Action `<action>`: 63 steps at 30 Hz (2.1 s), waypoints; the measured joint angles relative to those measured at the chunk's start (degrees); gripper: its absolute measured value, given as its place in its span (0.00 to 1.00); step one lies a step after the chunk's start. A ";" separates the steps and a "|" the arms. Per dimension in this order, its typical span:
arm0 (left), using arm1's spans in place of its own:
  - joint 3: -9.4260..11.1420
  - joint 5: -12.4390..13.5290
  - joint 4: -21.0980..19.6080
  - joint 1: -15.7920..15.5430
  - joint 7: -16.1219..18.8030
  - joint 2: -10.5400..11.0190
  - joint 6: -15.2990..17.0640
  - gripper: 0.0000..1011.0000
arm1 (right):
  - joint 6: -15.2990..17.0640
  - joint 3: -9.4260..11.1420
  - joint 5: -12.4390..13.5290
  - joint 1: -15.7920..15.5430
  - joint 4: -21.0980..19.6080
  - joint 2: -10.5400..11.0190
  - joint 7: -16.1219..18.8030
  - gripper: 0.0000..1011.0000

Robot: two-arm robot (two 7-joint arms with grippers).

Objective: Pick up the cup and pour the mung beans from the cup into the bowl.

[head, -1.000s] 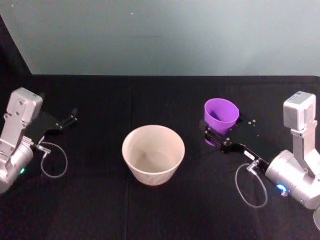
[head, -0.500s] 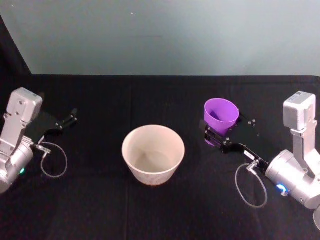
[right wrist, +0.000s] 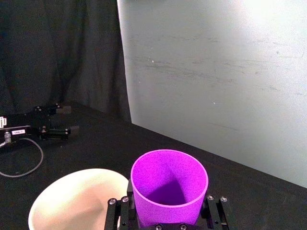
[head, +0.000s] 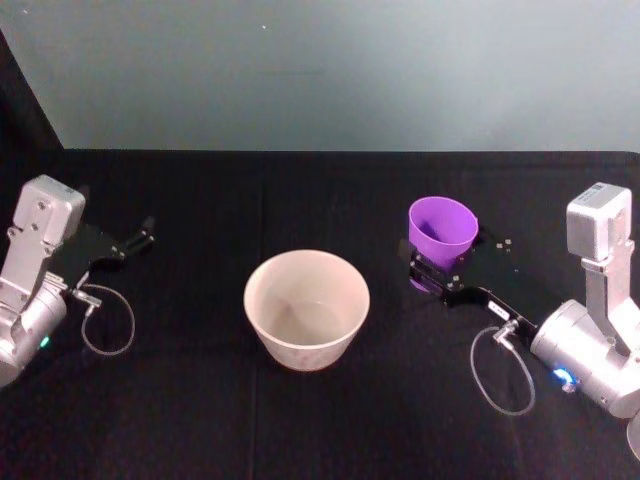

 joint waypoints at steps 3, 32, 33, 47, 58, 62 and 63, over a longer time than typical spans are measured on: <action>0.00 0.00 0.00 0.00 0.00 0.00 0.00 0.99 | 0.00 0.00 0.00 0.00 0.00 0.00 0.00 0.72; 0.00 0.00 0.00 0.00 0.00 0.00 0.00 0.99 | 0.00 0.00 0.00 0.00 0.00 0.00 0.00 0.72; 0.00 0.00 0.00 0.00 0.00 0.00 0.00 0.99 | 0.00 0.00 0.00 0.00 0.00 0.00 0.00 0.72; 0.00 0.00 0.00 0.00 0.00 0.00 0.00 0.99 | 0.00 0.00 0.00 0.00 0.00 0.00 0.00 0.72; 0.00 0.00 0.00 0.00 0.00 0.00 0.00 0.99 | -0.18 -1.37 -3.34 0.67 -0.90 0.71 -0.02 0.72; 0.00 0.00 0.00 0.00 0.00 0.00 0.00 0.99 | -0.17 -2.24 -6.30 1.08 -1.80 1.19 -0.59 0.72; 0.00 0.00 0.00 0.00 0.00 0.00 0.00 0.99 | 0.02 -2.74 -8.11 1.32 -2.31 1.46 -1.07 0.72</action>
